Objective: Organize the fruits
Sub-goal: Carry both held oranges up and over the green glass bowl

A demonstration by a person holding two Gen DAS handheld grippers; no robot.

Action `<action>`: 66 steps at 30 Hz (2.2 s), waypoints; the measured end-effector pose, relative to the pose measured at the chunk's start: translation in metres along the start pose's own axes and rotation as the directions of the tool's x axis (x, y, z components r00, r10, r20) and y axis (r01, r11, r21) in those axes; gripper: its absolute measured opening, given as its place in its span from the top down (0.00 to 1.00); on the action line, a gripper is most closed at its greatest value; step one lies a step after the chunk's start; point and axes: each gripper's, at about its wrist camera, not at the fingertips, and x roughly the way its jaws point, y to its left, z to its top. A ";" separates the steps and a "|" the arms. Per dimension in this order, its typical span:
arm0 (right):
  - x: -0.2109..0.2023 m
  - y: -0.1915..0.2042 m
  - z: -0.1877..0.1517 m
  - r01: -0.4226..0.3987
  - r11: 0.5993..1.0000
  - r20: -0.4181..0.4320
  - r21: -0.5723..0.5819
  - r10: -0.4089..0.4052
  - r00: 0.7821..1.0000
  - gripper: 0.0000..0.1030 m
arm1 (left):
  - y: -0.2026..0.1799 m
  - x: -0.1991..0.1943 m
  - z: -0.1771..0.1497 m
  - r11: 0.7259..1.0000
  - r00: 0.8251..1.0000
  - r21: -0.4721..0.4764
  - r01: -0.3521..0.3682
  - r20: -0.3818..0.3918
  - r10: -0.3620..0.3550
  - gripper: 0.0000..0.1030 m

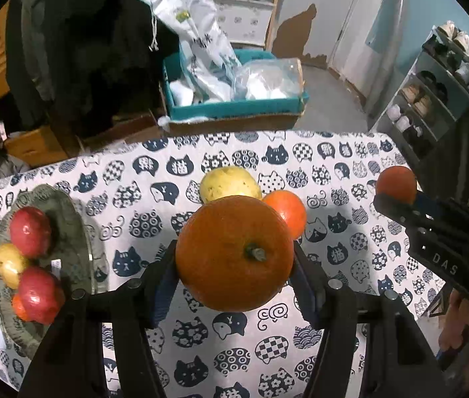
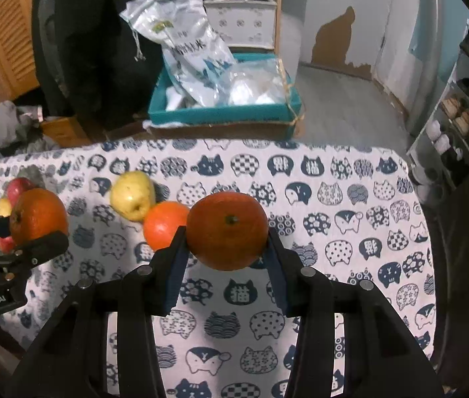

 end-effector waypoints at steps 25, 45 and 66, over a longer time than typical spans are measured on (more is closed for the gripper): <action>-0.102 0.053 0.022 -0.089 0.991 0.187 -0.099 0.106 0.977 0.57 | 0.027 -0.104 -0.004 1.000 0.982 0.021 -0.022 0.190 0.018 0.38; -0.111 0.126 0.046 -0.185 0.963 0.192 -0.199 0.223 0.956 0.57 | 0.084 -0.141 -0.020 0.994 0.967 -0.074 -0.075 0.239 0.090 0.38; -0.079 0.239 0.066 -0.280 0.910 0.101 -0.306 0.324 0.941 0.57 | 0.180 -0.157 -0.053 0.956 0.954 -0.244 -0.160 0.209 0.213 0.38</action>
